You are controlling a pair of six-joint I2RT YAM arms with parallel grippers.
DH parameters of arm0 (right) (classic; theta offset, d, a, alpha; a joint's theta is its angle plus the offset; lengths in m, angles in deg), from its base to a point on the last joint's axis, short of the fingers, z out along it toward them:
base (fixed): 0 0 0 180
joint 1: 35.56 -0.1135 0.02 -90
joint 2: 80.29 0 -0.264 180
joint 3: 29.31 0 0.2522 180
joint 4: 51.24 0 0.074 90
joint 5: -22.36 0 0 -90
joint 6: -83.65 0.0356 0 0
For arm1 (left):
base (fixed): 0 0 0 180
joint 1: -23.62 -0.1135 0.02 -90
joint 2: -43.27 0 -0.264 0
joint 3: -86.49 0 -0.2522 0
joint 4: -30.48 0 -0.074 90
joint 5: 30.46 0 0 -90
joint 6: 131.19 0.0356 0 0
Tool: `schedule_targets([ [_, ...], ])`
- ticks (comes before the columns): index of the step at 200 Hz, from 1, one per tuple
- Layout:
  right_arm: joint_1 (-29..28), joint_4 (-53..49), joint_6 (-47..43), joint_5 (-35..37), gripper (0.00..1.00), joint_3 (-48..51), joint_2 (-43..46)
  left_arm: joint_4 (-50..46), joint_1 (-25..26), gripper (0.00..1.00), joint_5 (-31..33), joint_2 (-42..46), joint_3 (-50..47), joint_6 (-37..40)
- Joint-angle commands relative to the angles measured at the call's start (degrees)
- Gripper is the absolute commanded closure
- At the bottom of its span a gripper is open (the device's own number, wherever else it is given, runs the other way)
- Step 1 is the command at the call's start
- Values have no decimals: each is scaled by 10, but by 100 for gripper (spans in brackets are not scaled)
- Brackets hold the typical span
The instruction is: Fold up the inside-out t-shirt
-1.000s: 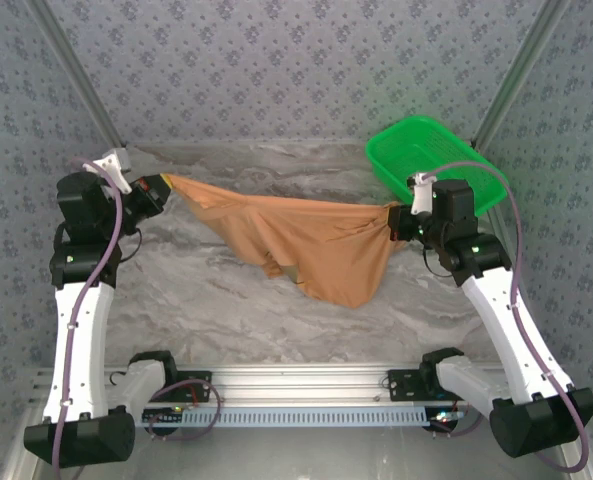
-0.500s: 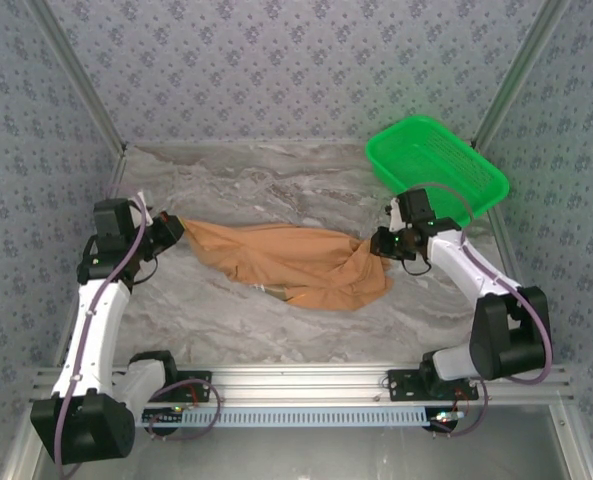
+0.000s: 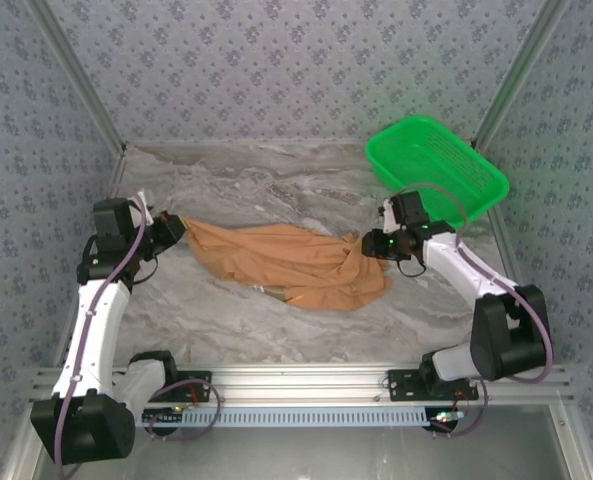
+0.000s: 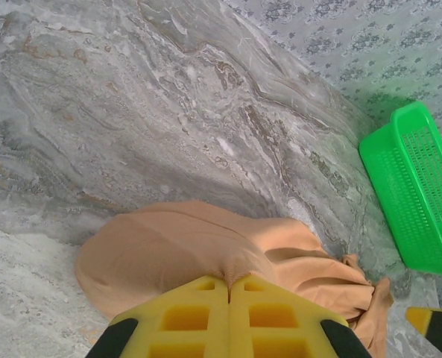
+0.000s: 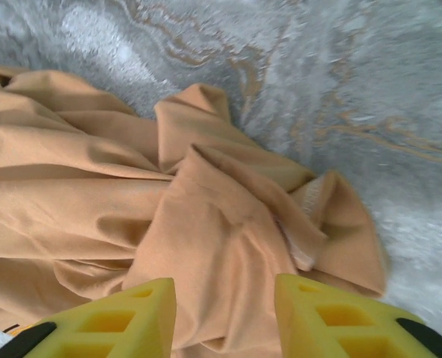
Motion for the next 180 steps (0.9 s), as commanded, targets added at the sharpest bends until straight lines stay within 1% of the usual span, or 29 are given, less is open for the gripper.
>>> schedule_targets([
  [1, -18, 1, 9, 22, 62, -33, -31, 13, -3, 100, -13, 3, 4, 1],
  [57, -11, 30, 25, 40, 60, -35, -77, 19, -3, 100, -22, 4, 4, -2],
  [102, -12, 58, 30, 26, 59, -31, -114, 21, -2, 100, -22, 4, 3, -3],
  [119, -13, 71, 32, 22, 65, -32, -118, 20, -2, 100, -22, 4, 3, -2],
  [148, -13, 67, 32, 27, 83, -25, -100, 18, -3, 100, -20, 5, 3, 0],
  [180, -7, 67, 29, 30, 96, -10, -68, 19, -3, 100, -20, 4, 3, -1],
])
